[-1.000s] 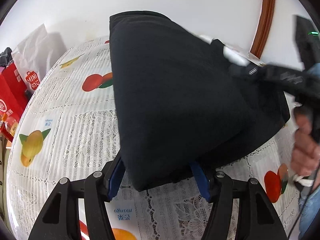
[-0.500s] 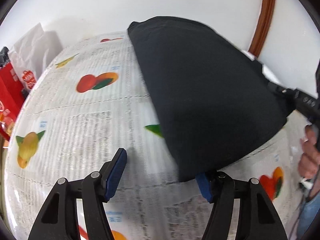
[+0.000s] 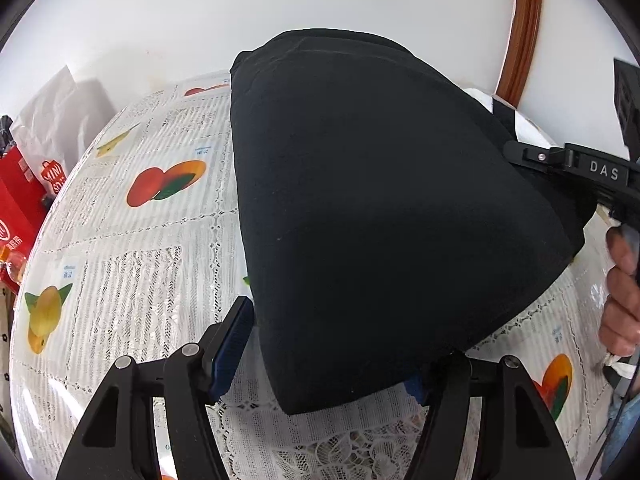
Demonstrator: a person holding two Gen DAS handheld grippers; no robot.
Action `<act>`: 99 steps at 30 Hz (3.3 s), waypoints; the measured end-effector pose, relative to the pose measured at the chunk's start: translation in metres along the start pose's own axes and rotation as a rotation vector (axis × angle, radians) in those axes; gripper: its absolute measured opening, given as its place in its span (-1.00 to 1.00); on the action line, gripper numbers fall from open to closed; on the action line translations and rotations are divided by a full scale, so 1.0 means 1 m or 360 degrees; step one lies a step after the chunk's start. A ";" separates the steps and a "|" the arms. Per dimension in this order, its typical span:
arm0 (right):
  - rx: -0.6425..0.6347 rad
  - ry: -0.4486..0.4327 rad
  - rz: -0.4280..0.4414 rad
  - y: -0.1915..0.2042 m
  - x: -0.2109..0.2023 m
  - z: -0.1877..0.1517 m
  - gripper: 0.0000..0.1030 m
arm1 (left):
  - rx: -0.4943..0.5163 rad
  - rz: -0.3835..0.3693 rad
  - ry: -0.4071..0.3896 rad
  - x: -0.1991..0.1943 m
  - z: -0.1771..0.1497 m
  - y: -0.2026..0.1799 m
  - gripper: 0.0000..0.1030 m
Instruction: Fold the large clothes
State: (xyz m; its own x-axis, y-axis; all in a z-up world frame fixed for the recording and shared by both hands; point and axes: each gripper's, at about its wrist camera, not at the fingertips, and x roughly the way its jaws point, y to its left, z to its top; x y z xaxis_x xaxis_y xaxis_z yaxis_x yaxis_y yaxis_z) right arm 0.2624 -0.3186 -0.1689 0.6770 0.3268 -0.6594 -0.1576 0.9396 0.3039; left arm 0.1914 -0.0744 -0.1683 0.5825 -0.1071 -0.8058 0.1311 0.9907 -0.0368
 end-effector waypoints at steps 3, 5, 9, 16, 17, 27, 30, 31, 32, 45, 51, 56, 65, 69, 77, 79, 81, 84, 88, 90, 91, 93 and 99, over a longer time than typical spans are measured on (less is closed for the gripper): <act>-0.0059 -0.0118 0.0073 0.001 -0.020 0.006 -0.86 | -0.0008 0.0011 -0.0008 0.000 -0.001 0.000 0.25; -0.0015 -0.0294 0.0195 -0.009 -0.051 0.007 -0.86 | -0.0010 0.0009 -0.0009 0.002 0.000 -0.001 0.25; 0.0096 -0.0416 0.0139 -0.037 -0.073 -0.005 -0.85 | -0.0003 0.0007 -0.0011 -0.001 -0.002 -0.002 0.25; 0.0106 -0.0198 -0.0228 -0.058 -0.052 -0.027 -0.67 | -0.0002 0.0001 -0.0008 -0.001 -0.002 -0.001 0.26; 0.0082 -0.0184 -0.0259 -0.055 -0.055 -0.028 -0.65 | -0.0013 -0.0004 -0.0003 -0.001 -0.001 0.000 0.26; -0.0036 -0.0084 -0.0454 -0.036 -0.090 -0.058 -0.31 | -0.0062 -0.0076 -0.0013 -0.029 -0.017 0.015 0.23; -0.0031 -0.0033 -0.0490 -0.030 -0.100 -0.070 -0.31 | -0.0073 -0.0093 -0.0049 -0.050 -0.026 0.018 0.23; -0.0029 -0.0014 -0.0500 -0.028 -0.104 -0.073 -0.30 | -0.0078 -0.0095 -0.0063 -0.057 -0.027 0.018 0.23; -0.0022 0.0000 -0.0504 -0.026 -0.108 -0.075 -0.30 | -0.0082 -0.0094 -0.0077 -0.064 -0.028 0.019 0.23; 0.0036 -0.0153 -0.0559 0.023 -0.206 -0.064 0.15 | -0.0101 -0.0067 -0.0291 -0.162 -0.025 0.010 0.24; 0.0010 -0.0214 -0.0614 0.041 -0.239 -0.064 0.20 | -0.0077 -0.0011 -0.0362 -0.196 -0.027 0.004 0.38; -0.0016 -0.0302 -0.0652 0.054 -0.261 -0.071 0.74 | -0.0070 0.0030 -0.0425 -0.217 -0.033 0.002 0.48; -0.0059 -0.0316 -0.0735 0.069 -0.281 -0.084 0.87 | -0.0072 0.0046 -0.0436 -0.235 -0.043 -0.001 0.56; -0.0048 -0.0309 -0.0732 0.069 -0.285 -0.087 0.88 | -0.0078 0.0044 -0.0445 -0.239 -0.045 -0.002 0.57; -0.0054 -0.0301 -0.0735 0.073 -0.286 -0.089 0.88 | -0.0078 0.0053 -0.0457 -0.240 -0.046 -0.004 0.58; -0.0051 -0.0297 -0.0735 0.073 -0.285 -0.089 0.88 | -0.0076 0.0056 -0.0456 -0.240 -0.046 -0.004 0.58; -0.0048 -0.0290 -0.0736 0.074 -0.284 -0.090 0.88 | -0.0073 0.0057 -0.0454 -0.239 -0.046 -0.004 0.58; -0.0045 -0.0291 -0.0735 0.074 -0.284 -0.091 0.88 | -0.0075 0.0056 -0.0454 -0.239 -0.046 -0.003 0.58; -0.0041 -0.0287 -0.0733 0.073 -0.284 -0.091 0.88 | -0.0075 0.0058 -0.0453 -0.239 -0.045 -0.004 0.58; -0.0044 -0.0286 -0.0738 0.074 -0.284 -0.092 0.88 | -0.0077 0.0052 -0.0453 -0.239 -0.045 -0.004 0.58; -0.0045 -0.0288 -0.0740 0.075 -0.285 -0.092 0.88 | -0.0077 0.0051 -0.0454 -0.238 -0.045 -0.004 0.58; -0.0051 -0.0287 -0.0738 0.075 -0.285 -0.092 0.88 | -0.0079 0.0049 -0.0456 -0.238 -0.046 -0.004 0.58; -0.0050 -0.0289 -0.0741 0.076 -0.287 -0.092 0.88 | -0.0084 0.0059 -0.0450 -0.238 -0.047 -0.002 0.58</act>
State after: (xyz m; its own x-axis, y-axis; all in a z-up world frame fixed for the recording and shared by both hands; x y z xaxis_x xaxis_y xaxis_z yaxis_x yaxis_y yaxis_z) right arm -0.0099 -0.3314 -0.0200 0.7944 -0.1485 -0.5889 0.1713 0.9851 -0.0172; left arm 0.0147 -0.0474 -0.0043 0.7877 -0.0826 -0.6104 0.0679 0.9966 -0.0473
